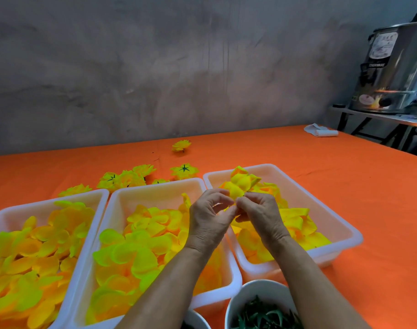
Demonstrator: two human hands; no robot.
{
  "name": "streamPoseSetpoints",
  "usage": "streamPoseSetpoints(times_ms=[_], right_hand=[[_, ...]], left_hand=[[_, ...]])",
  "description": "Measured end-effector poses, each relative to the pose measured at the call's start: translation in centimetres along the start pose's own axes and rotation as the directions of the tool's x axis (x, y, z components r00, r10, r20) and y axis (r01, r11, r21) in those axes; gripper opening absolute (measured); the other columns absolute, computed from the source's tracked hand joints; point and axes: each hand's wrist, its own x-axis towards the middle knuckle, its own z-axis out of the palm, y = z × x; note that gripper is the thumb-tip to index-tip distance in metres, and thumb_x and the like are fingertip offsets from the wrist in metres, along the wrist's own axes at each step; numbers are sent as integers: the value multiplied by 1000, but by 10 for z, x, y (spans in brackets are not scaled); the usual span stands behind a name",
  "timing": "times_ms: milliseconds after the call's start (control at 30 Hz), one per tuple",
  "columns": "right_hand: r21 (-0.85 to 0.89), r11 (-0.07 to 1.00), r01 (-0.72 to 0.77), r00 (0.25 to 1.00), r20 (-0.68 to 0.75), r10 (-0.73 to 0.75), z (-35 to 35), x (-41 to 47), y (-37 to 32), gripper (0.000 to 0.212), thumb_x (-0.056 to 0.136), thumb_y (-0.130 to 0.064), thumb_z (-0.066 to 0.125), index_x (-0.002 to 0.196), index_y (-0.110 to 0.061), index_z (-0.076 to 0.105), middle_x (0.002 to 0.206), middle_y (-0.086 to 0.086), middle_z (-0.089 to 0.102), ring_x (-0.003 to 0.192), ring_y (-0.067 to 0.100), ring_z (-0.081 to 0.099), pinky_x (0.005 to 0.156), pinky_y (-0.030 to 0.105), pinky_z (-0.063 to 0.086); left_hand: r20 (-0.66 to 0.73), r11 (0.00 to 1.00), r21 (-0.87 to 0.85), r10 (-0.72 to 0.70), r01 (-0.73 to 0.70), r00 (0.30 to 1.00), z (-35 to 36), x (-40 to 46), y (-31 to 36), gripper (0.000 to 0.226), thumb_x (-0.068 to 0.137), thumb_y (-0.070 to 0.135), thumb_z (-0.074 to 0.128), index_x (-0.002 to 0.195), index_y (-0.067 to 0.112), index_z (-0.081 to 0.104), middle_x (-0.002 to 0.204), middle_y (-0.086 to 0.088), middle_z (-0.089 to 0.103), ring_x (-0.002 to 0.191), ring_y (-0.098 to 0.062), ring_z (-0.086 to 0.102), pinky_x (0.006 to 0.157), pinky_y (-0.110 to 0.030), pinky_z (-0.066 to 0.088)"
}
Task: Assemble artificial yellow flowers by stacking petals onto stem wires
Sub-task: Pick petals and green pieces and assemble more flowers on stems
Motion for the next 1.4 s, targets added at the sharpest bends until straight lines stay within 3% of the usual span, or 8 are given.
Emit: streamPoseSetpoints(times_ms=[233, 367, 533, 700, 833, 967, 1200, 1400], right_hand=[[49, 996, 80, 997, 12, -81, -2, 0, 3, 34, 87, -7, 64, 54, -14, 62, 49, 1, 59, 49, 14, 60, 48, 25, 50], [101, 993, 55, 998, 32, -58, -2, 0, 2, 26, 83, -12, 68, 58, -10, 65, 48, 0, 61, 46, 10, 59, 47, 21, 49], [129, 991, -26, 997, 77, 16, 0, 1, 0, 30, 86, 6, 51, 58, -2, 57, 47, 0, 53, 45, 9, 53, 48, 21, 48], [87, 996, -23, 994, 106, 14, 0, 0, -2, 29, 85, 7, 49, 61, -4, 60, 49, -1, 57, 46, 11, 56, 49, 22, 49], [-58, 997, 44, 999, 27, -43, 0, -2, 1, 26, 82, -4, 63, 58, -12, 65, 51, 3, 62, 43, 11, 58, 41, 20, 42], [22, 999, 30, 1000, -4, -30, -2, -1, 3, 24, 84, -6, 67, 60, -11, 68, 53, 5, 65, 45, 12, 61, 43, 20, 45], [109, 994, 11, 996, 91, -21, -1, -3, -1, 27, 90, -3, 57, 72, -19, 68, 52, -5, 63, 50, 4, 59, 49, 16, 48], [281, 958, -53, 991, 134, 16, -8, -1, -1, 12, 82, -5, 65, 73, -11, 70, 57, 1, 64, 50, 9, 57, 52, 19, 49]], left_hand=[[-24, 1000, 23, -2, 3, 1000, 0, 0, 3, 16, 76, -4, 72, 89, 3, 67, 95, -10, 63, 88, -18, 65, 76, -23, 56], [-43, 996, -12, -90, 89, 995, -2, 0, 3, 32, 76, 0, 74, 103, 14, 62, 103, -6, 61, 85, -16, 62, 74, -21, 55], [-34, 996, 11, -84, 85, 996, -2, -1, 4, 32, 78, 5, 74, 105, 18, 62, 105, -2, 57, 80, -4, 57, 72, -24, 55], [-70, 966, -148, -226, 214, 972, -4, 3, 1, 26, 80, 1, 70, 97, 19, 63, 97, -13, 68, 85, -27, 66, 82, -40, 54], [-123, 948, -230, -250, 218, 960, -4, 4, 0, 36, 75, -7, 71, 93, 23, 62, 95, 4, 66, 78, -11, 61, 77, -28, 53], [-149, 927, -309, -267, 211, 952, -6, 4, -1, 36, 76, -9, 69, 90, 25, 62, 89, 10, 64, 66, 6, 58, 67, -14, 50], [-68, 814, -502, -373, 291, 926, -9, 5, -1, 23, 79, -12, 64, 91, 7, 64, 95, -11, 65, 78, -17, 60, 64, -20, 55], [-19, 762, -558, -410, 330, 912, -9, 6, 1, 18, 81, -10, 62, 88, 6, 64, 87, -11, 67, 73, -14, 65, 64, -21, 56]])
